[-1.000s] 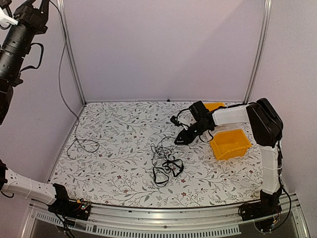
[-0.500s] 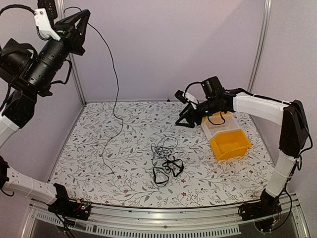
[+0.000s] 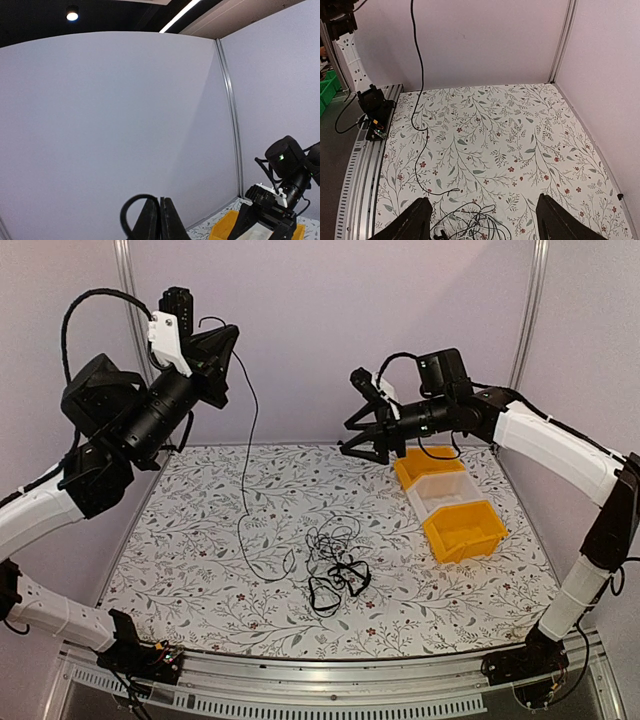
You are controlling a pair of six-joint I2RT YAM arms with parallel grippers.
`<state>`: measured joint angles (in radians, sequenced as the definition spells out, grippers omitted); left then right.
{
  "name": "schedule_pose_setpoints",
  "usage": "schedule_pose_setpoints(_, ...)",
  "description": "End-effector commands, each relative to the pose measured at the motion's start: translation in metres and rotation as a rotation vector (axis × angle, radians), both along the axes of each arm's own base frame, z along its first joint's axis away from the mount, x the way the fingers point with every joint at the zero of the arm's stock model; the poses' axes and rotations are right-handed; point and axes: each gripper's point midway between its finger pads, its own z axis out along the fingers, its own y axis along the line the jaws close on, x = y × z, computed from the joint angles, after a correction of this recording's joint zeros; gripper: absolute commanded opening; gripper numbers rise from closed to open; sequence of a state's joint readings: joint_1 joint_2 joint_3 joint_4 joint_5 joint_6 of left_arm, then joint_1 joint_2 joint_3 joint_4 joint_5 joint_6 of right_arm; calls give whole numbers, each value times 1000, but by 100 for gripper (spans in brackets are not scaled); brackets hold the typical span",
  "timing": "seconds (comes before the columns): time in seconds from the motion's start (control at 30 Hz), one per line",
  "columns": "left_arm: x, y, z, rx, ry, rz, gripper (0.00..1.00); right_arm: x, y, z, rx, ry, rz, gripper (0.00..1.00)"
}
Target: Untangle the cables
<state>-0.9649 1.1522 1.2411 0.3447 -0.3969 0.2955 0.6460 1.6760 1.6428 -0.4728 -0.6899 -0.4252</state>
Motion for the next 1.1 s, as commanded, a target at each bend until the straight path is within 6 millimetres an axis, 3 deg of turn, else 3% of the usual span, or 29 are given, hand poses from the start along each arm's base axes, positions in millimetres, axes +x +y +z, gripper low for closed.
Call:
schedule_pose_setpoints(0.0,2,2,0,-54,-3,-21,0,-21,34,9,33,50,108,76)
schedule_pose_setpoints(0.23,1,4,-3,-81,5,-38,0,-37,90,-14,44,136,193,77)
schedule_pose_setpoints(0.4,0,9,1,-104,6,-38,0,-60,116,-33,50,202,243,77)
schedule_pose_setpoints(0.57,-3,15,3,-126,7,-41,0,-75,132,-42,56,221,290,77)
schedule_pose_setpoints(1.07,-12,23,5,-169,18,-71,0,-77,168,-51,93,316,349,68)
